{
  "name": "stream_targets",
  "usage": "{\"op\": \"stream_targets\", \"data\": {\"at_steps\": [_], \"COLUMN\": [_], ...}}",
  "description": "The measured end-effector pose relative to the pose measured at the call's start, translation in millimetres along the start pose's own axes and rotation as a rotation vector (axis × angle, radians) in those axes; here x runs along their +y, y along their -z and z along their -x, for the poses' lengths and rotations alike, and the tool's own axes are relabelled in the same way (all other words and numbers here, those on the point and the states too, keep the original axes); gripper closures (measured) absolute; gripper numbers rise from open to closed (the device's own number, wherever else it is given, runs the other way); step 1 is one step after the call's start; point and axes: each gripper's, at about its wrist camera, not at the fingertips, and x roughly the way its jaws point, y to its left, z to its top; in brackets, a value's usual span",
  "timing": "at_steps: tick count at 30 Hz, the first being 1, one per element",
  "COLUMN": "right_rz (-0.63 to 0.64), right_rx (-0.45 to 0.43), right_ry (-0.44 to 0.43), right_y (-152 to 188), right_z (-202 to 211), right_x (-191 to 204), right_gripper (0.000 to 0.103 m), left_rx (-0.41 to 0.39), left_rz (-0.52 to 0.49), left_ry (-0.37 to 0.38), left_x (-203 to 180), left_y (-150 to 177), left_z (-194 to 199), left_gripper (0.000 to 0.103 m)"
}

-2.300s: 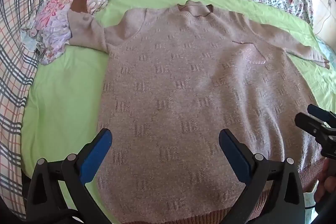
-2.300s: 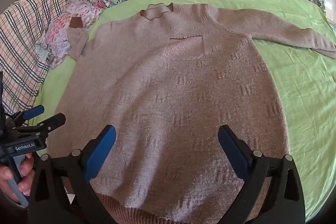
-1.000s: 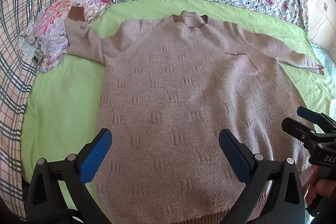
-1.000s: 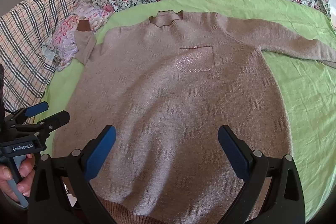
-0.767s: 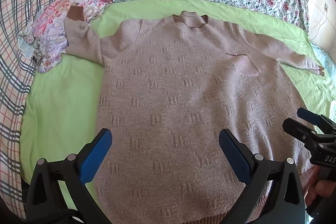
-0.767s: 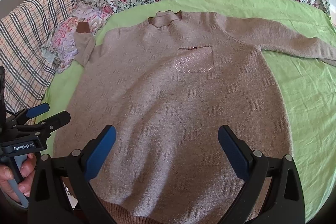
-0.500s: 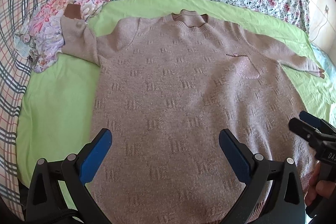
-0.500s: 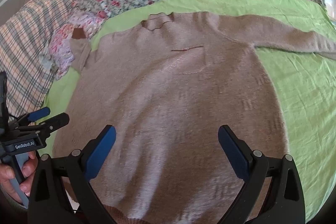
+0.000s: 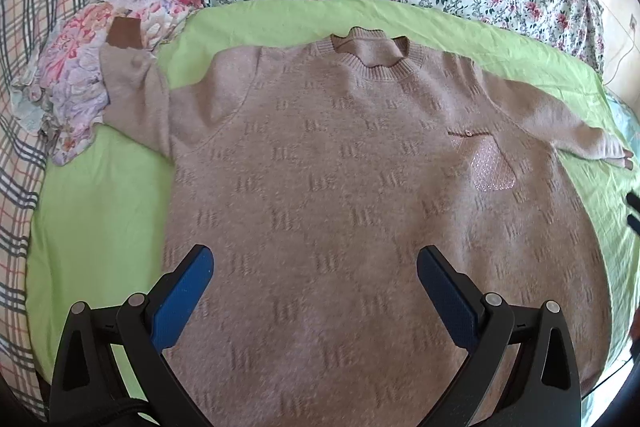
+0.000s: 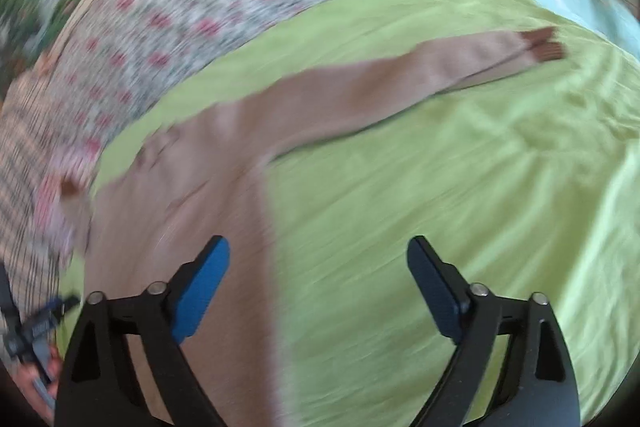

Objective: Fold small clothes
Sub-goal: 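Grasp the brown sleeve cuff with the right gripper and lift it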

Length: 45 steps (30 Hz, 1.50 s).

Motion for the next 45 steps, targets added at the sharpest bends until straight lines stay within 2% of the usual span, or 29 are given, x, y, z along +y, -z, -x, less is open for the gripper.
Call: {"op": "stream_targets", "data": {"at_steps": [4,8,13,18,20,21,22,23,24,25,29,31,33,35,40,45], "right_rz": [-0.099,-0.194,-0.307,-0.386,-0.400,-0.401,-0.392,-0.383,-0.363,-0.342,-0.173,-0.075,0.046,0.113,0.234,0.290], "right_rx": [-0.082,-0.152,-0.166,-0.121,-0.088,-0.070,-0.053,-0.045,-0.047,-0.055,-0.087,-0.097,-0.071,-0.044,0.094,0.276], "right_ry": [0.045,0.105,0.148,0.143,0.151,0.169,0.181,0.185,0.178,0.175,0.071,-0.025,-0.155,-0.262,-0.527,-0.676], "right_y": [-44.5,-97.4,-147.1,-167.5,-172.9,-174.8,-176.3,-177.3,-178.6,-179.3,-184.9,-183.9,-177.4,-166.9,-111.6,-34.5], "right_z": [4.6,-4.2,-23.9,-52.1,-65.2,-71.1,-75.4,-77.7,-78.6,-77.4,-72.7,-70.5,-70.3,-72.0,-90.3,-125.0], "right_x": [-49.6,-95.1,-143.6,-174.2,-181.1,-183.5,-184.8,-184.2,-179.1,-173.3,-109.2,-64.2,-7.1,41.6,172.8,273.6], "right_gripper": [0.034,0.046,0.048,0.050,0.058,0.066,0.080,0.088,0.094,0.094,0.095,0.095,0.095,0.095,0.095,0.095], "left_rx": [0.024,0.041,0.064,0.091,0.100,0.104,0.106,0.108,0.110,0.110,0.112,0.112,0.105,0.097,0.091,0.092], "left_rz": [-0.008,-0.026,-0.037,-0.042,-0.044,-0.045,-0.046,-0.045,-0.042,-0.038,-0.020,-0.007,0.001,0.007,0.040,0.099], "left_ry": [0.006,0.003,0.002,-0.004,-0.005,-0.007,-0.007,-0.006,-0.005,-0.003,0.002,0.010,0.017,0.020,0.050,0.115], "left_x": [-11.2,-22.2,-31.6,-35.5,-35.8,-36.0,-35.4,-34.9,-34.1,-33.1,-26.9,-23.6,-20.8,-16.9,-1.2,21.8], "left_y": [-3.2,-3.0,-3.9,-6.6,-7.2,-7.4,-7.5,-7.5,-7.2,-6.9,-6.5,-6.7,-6.5,-6.5,-3.7,-0.4], "left_z": [-11.3,-21.2,-33.3,-45.2,-48.3,-50.1,-51.3,-52.4,-53.3,-53.7,-55.6,-55.5,-53.4,-51.1,-45.6,-42.1], "left_gripper": [0.001,0.001,0.001,0.001,0.001,0.001,0.001,0.001,0.001,0.001,0.001,0.001,0.001,0.001,0.001,0.001]}}
